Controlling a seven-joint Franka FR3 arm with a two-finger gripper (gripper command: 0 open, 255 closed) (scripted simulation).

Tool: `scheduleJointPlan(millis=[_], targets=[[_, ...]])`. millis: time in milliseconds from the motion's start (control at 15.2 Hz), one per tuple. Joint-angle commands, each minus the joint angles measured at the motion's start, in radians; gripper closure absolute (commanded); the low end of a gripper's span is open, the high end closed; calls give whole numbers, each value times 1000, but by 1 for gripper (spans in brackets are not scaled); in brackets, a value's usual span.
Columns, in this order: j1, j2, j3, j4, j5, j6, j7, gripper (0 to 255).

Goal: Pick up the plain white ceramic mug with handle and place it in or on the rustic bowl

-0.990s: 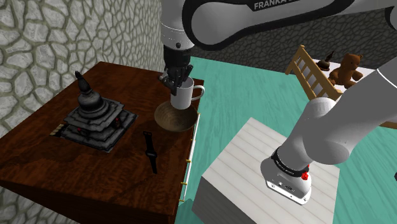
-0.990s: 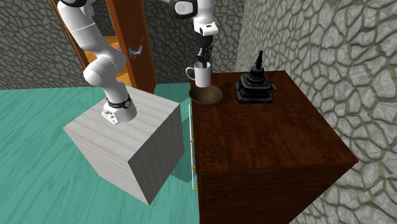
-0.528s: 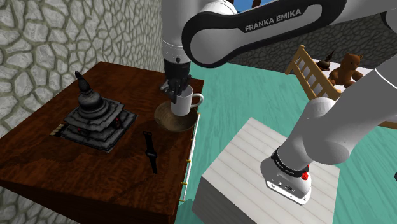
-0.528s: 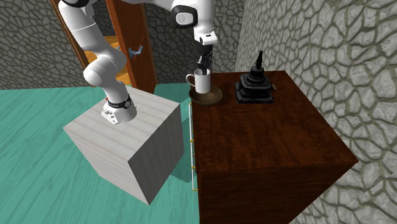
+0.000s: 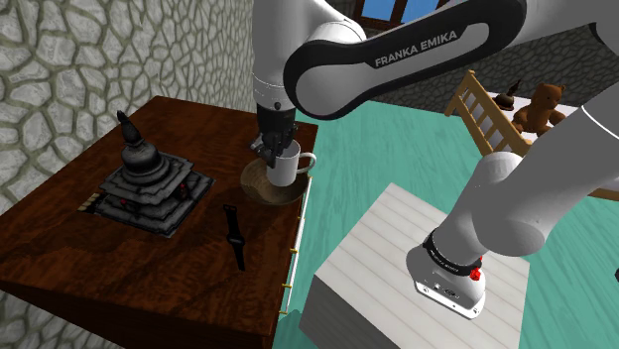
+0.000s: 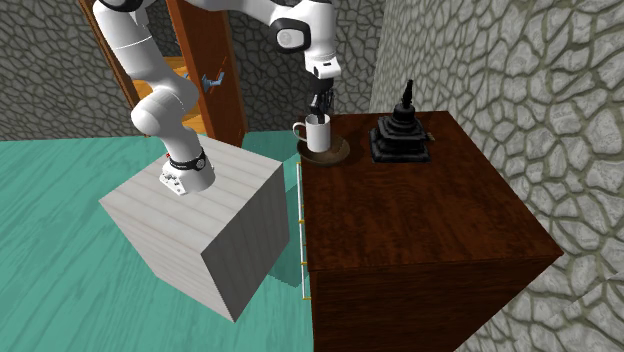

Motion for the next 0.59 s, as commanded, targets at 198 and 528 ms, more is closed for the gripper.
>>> scheduleJointPlan(millis=[198,528], targets=[[0,0,0,0,0,1,0,0],[0,0,0,0,0,1,0,0]])
